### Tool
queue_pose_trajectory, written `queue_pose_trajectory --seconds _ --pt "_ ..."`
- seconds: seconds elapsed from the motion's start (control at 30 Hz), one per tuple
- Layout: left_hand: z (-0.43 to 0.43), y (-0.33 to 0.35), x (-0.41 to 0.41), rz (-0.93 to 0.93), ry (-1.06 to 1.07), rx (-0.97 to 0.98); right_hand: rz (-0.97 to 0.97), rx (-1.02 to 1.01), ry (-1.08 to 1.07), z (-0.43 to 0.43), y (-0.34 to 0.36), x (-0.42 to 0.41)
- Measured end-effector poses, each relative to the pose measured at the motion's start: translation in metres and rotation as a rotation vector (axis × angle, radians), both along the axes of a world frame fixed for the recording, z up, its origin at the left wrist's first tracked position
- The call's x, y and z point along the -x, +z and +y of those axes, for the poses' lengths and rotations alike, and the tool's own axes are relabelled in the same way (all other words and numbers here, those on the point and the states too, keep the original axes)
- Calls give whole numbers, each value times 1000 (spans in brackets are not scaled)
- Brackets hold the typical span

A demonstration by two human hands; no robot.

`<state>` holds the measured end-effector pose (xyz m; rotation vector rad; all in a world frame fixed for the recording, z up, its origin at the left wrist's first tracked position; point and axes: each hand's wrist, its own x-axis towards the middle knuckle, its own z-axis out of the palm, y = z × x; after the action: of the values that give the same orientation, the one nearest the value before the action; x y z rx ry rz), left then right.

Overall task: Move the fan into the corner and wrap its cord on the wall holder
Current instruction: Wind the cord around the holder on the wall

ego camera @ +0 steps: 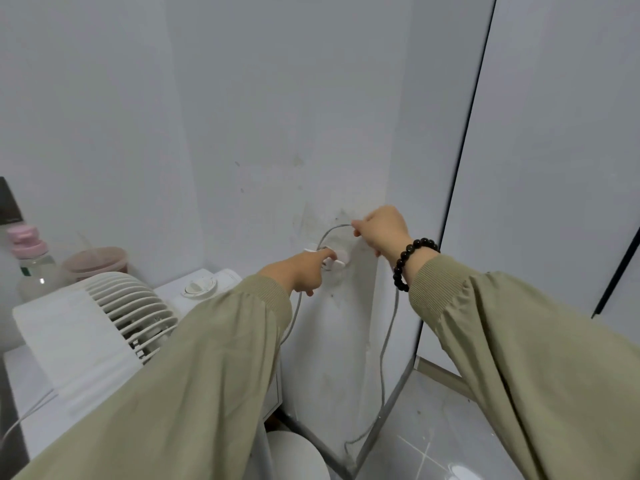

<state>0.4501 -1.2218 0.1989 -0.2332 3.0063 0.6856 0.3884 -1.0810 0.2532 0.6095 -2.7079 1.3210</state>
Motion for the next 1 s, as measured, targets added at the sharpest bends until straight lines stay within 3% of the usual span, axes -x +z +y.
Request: queue_pose_trajectory --seconds 0.17,0.37,0.47,0.57,0.67,0.73,0.83,0.9,1.0 --pt "-12 -2 3 -10 -21 7 367 -404 -121 23 -32 -4" --pt "-12 -3 9 55 -14 -28 446 -689 -3 24 -65 -21" --pt "-11 -3 11 80 1 -68 272 -633 17 20 -73 -16" --pt "-12 -3 13 108 17 -143 104 -416 35 10 -79 -8" --pt "-13 -3 16 123 35 -203 143 -285 34 -5 -82 -8" --pt "-14 -2 18 128 49 -219 328 -327 1 -10 -83 -10" --pt "-16 0 19 128 52 -236 536 -556 -26 0 -87 -11" --pt "-17 1 20 116 49 -240 542 -736 12 6 -94 -12" --pt "-18 5 19 104 64 -323 482 -802 52 -1 -106 -14"
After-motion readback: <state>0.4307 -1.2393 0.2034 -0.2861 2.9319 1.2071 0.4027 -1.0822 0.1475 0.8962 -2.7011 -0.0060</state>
